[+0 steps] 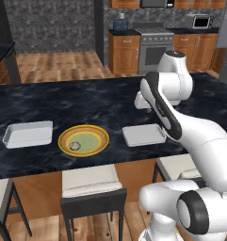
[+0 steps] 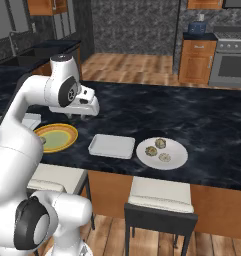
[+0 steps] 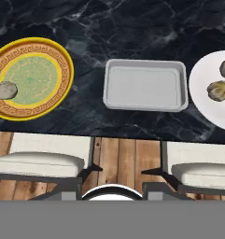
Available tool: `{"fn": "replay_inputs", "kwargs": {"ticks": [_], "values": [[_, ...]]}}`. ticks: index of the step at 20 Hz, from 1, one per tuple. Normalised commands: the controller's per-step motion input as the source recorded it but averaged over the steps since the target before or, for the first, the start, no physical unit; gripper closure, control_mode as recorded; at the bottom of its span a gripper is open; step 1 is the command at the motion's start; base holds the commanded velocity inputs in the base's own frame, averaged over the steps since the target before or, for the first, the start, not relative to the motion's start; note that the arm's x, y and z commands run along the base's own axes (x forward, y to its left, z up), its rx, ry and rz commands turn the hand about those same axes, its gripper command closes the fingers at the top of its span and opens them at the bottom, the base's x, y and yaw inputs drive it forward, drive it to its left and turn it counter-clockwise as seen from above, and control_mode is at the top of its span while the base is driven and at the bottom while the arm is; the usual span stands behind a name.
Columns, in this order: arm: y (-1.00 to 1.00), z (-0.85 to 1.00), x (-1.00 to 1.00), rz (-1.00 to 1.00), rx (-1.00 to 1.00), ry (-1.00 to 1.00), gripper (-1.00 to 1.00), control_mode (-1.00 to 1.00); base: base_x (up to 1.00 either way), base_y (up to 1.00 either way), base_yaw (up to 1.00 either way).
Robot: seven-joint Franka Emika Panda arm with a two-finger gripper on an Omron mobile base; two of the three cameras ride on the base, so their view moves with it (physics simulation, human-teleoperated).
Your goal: Place two dumplings into each of the tupperware containers and then place the containers in the fridge.
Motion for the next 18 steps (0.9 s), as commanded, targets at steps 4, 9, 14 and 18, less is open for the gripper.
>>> {"fn": "replay_inputs", "kwargs": {"ticks": [4,9,14,18], "values": [[0.02,0.0,-0.06,0.0,0.0,0.0,-1.0,-1.0,0.0,0.0,0.0],[-0.06,-0.04,-0.13,0.0,0.0,0.01,-1.0,-1.0,0.0,0.0,0.0],[-0.65,-0.09,0.0,0.0,0.0,0.02,-1.0,-1.0,0.0,0.0,0.0],[-0.86,-0.13,0.01,0.0,0.0,0.01,-1.0,-1.0,0.0,0.0,0.0]]}}
